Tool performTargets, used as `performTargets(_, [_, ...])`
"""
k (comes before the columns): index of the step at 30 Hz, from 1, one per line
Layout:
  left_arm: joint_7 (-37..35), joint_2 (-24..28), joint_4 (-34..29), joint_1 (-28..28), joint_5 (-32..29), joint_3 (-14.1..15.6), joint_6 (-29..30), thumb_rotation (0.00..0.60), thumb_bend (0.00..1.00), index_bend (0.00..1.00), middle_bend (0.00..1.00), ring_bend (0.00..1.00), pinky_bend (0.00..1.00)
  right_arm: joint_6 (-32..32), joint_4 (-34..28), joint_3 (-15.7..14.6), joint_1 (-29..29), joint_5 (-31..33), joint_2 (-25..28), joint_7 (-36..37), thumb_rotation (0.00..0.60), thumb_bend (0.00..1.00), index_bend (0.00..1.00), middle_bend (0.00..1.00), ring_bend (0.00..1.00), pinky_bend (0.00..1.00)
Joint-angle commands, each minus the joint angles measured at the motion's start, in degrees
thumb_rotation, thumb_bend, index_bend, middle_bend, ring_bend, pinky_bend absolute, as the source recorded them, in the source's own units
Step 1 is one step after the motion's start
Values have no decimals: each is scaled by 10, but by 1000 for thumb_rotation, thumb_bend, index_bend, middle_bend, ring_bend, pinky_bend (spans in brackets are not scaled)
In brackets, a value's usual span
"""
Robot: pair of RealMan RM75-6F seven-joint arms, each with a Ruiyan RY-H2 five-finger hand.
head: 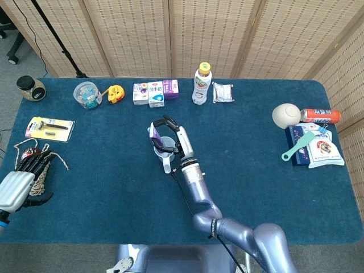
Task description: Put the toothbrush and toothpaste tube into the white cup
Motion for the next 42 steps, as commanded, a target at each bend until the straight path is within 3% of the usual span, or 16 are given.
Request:
performTargets(1, [-1, 0, 0, 0, 0, 0, 0, 600, 245, 0, 0, 0, 0, 4, 1, -2, -1, -3, 0, -1, 600, 685, 374, 290, 82, 52])
performTargets(9, [-2, 1, 0, 1, 5, 2, 3, 600, 245, 0, 0, 0, 0, 20, 12, -16, -12, -15, 0, -4, 600, 685, 275, 225, 49, 30])
performTargets(16, [-1, 1, 0, 1, 6, 2, 2, 600, 244, 0, 0, 0, 0, 45, 2, -22, -23, -27, 7, -5, 600, 685, 269, 221, 45, 28])
performTargets(23, [0, 0, -1, 0, 7, 2, 2, 600, 244, 0, 0, 0, 0, 86, -89, -42, -61, -53, 74, -51, 600, 686, 235, 174, 25, 0])
performTargets(30, [30, -9, -4, 7, 6, 1, 16, 600, 244, 0, 0, 0, 0, 43, -225, -88, -99, -80, 232, -203, 600, 673, 57, 7, 0, 0])
performTargets(37, [74, -19, -14, 25, -1, -1, 47, 600, 244, 0, 0, 0, 0, 16, -341, -137, -144, -91, 399, -427, 600, 621, 0, 0, 0, 0])
performTargets(40, [86, -22, -18, 36, -1, -2, 65, 600, 244, 0, 0, 0, 0, 31, -377, -164, -175, -97, 453, -525, 600, 514, 0, 0, 0, 0])
performTargets(42, [91, -24, -20, 43, 0, -1, 76, 600, 244, 0, 0, 0, 0, 48, -422, -185, -207, -92, 497, -597, 600, 375, 0, 0, 0, 0])
